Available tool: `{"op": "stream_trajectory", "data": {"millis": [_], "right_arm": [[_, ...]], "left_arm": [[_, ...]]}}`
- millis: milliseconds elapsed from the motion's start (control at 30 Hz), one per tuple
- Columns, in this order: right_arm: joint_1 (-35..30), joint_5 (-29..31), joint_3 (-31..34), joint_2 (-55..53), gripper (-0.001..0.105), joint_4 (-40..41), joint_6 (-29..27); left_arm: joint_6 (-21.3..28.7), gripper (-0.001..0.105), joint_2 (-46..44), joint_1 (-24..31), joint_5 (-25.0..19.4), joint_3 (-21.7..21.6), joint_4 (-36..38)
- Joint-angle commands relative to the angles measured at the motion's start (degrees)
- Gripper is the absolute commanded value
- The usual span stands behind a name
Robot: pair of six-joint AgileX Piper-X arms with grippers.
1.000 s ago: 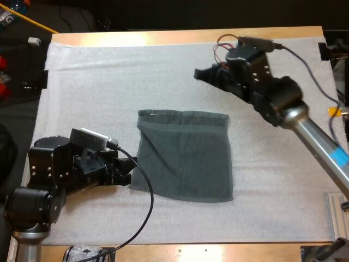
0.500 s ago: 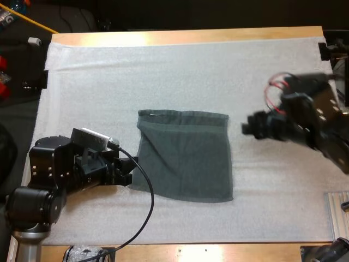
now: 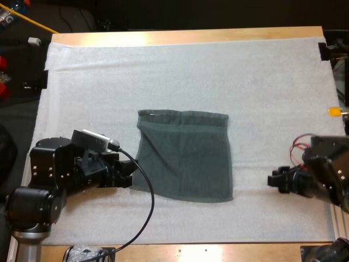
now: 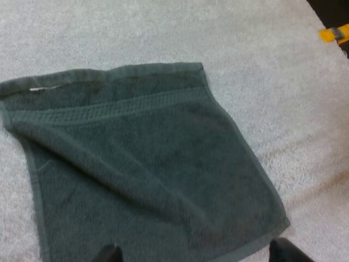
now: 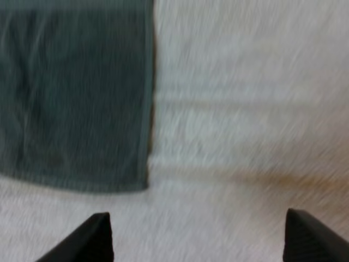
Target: Pick towel from pile, fold and stack
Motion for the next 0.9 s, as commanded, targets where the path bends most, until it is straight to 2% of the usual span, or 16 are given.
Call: {"op": "stream_trajectory", "data": {"millis": [0, 167, 400, 567, 667, 867], "right_arm": [[-0.3, -2.2, 2.3, -0.7, 0.063, -2.5, 1.3], [-0.3, -10.5, 12.7, -0.8, 0.063, -12.0, 5.5], [-0.3, -19.0, 25.6, 0.8, 0.063, -30.5, 15.5], [-0.3, -22.7, 30.7, 3.7, 0.063, -40.6, 20.5], [-0.3, -24.3, 32.1, 6.5, 0.058, -45.0, 22.1], [-0.3, -24.6, 32.4, 13.2, 0.036, -50.6, 23.8]], "left_arm": [[0.1, 0.053, -0.2, -0.3, 0.3, -0.3, 0.7], [0.1, 0.053, -0.2, -0.3, 0.3, -0.3, 2.0], [0.1, 0.053, -0.2, -0.3, 0.3, -0.3, 3.5], [0.1, 0.053, -0.2, -0.3, 0.3, -0.3, 4.8], [0.1, 0.053, -0.2, -0.3, 0.3, -0.3, 4.8], [0.1, 0.053, -0.2, -0.3, 0.3, -0.3, 5.2]]}}
